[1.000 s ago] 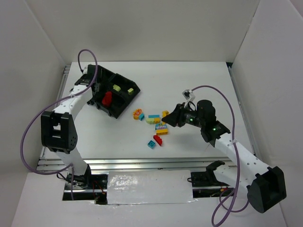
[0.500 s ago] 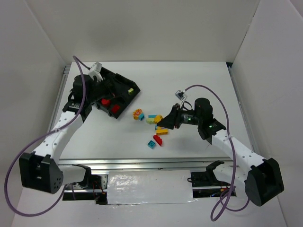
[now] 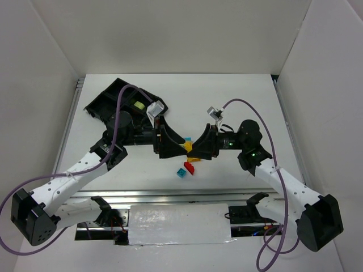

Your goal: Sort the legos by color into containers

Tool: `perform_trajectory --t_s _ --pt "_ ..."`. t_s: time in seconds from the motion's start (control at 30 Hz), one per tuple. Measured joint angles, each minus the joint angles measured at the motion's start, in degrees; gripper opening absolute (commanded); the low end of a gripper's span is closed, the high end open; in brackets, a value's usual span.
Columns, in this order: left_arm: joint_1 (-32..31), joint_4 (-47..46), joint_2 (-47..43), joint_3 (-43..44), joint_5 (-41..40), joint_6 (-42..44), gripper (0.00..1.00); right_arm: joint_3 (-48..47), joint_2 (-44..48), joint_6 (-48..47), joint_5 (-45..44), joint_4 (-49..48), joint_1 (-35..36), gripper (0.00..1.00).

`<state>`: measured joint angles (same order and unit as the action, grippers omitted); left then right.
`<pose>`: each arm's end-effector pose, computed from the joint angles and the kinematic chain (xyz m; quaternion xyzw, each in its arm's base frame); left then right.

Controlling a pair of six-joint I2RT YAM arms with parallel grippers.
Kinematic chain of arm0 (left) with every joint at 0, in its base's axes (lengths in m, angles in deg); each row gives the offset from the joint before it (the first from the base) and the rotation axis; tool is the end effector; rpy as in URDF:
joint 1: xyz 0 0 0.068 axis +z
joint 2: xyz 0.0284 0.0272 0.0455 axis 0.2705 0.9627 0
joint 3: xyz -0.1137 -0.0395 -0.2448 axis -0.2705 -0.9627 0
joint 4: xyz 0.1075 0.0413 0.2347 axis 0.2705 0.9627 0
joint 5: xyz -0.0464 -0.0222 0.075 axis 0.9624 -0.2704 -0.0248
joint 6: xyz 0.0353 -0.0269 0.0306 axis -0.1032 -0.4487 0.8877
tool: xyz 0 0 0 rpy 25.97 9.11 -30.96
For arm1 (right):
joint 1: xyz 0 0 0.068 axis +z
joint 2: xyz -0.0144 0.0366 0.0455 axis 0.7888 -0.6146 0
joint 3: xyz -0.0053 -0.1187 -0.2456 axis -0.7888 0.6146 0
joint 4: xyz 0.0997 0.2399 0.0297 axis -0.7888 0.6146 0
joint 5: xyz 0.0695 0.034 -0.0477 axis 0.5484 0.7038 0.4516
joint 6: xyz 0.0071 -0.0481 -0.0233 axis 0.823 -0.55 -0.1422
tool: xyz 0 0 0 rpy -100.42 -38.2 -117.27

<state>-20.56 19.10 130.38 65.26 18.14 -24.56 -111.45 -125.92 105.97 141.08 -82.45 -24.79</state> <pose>0.1849 -0.1671 0.3699 0.2543 0.6393 -0.6295 0.3610 0.1808 0.1280 0.3099 -0.3016 0.6231 0.6360 0.3411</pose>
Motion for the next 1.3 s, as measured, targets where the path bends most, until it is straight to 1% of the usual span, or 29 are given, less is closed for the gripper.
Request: perform_trajectory --t_s 0.1,0.27,0.37,0.53,0.57,0.67,0.7,0.8,0.83,0.87,0.93,0.97,1.0,1.03,1.07,1.1,1.17,1.23,1.3 --pt "-2.12 -0.33 0.50 0.00 -0.57 1.14 0.81 0.02 1.79 0.50 1.27 -0.24 0.22 0.00" --pt "-2.58 -1.36 1.29 0.02 -0.68 1.07 0.76 0.02 2.58 0.26 1.57 0.26 0.48 0.00" --pt "-3.26 -2.12 2.71 0.13 -0.68 0.92 0.75 0.02 2.56 0.20 1.77 -0.09 1.53 0.00" --pt "-4.11 -2.05 4.57 0.24 -0.42 0.96 0.76 0.02 2.58 0.15 2.89 -1.20 3.02 0.00" --pt "-4.11 -1.97 4.74 0.37 -0.37 0.96 0.68 0.02 2.60 0.00 3.02 -1.29 3.17 0.00" --pt "-4.17 -2.40 4.94 0.70 0.33 0.63 0.54 0.02 2.69 -0.79 2.58 -0.85 3.13 0.00" --pt "-4.24 -2.49 4.87 0.72 0.48 0.59 0.46 0.02 2.78 -1.31 2.58 -0.72 3.15 0.00" --pt "-3.98 -3.23 4.52 0.74 0.68 0.81 0.39 0.09 3.10 -1.97 1.97 0.15 2.89 0.00" --pt "-4.00 -3.21 4.50 0.74 0.81 0.76 0.35 0.09 3.10 -2.12 1.97 0.11 2.91 0.00" --pt "-4.00 -3.26 4.50 0.74 0.90 0.76 0.18 0.09 3.10 -2.16 1.95 0.09 2.95 0.00" --pt "-3.98 -3.23 4.39 0.74 0.92 0.79 0.03 0.09 2.80 -2.14 2.03 -0.39 2.95 0.00" --pt "-3.93 -3.17 4.33 0.74 0.87 0.81 0.00 0.09 2.62 -2.08 2.12 -0.79 2.95 0.12" --pt "-3.93 -3.08 4.26 0.76 0.85 0.85 0.00 0.11 2.43 -1.97 2.29 -1.25 2.95 0.33" --pt "-3.91 -2.86 4.20 0.79 0.85 0.90 0.00 0.11 2.19 -1.79 2.47 -1.66 2.95 0.74" --pt "-3.89 -2.62 4.11 0.85 0.72 0.98 0.00 0.11 1.99 -1.03 2.64 -1.99 2.95 0.98" --pt "-3.93 -2.08 4.04 1.09 0.59 1.01 0.00 0.11 1.73 -1.11 2.58 -2.23 2.97 1.00" --pt "-4.04 0.33 3.78 2.19 -1.36 2.23 0.00 0.11 1.57 -1.75 2.32 -2.10 3.10 1.00" --pt "-3.72 4.37 3.54 4.31 -4.61 3.52 0.00 0.07 1.86 -3.56 0.66 0.07 3.13 1.00" --pt "-1.46 8.92 3.37 7.41 -8.96 4.61 0.00 0.00 2.32 -5.99 -2.23 3.93 3.21 1.00"
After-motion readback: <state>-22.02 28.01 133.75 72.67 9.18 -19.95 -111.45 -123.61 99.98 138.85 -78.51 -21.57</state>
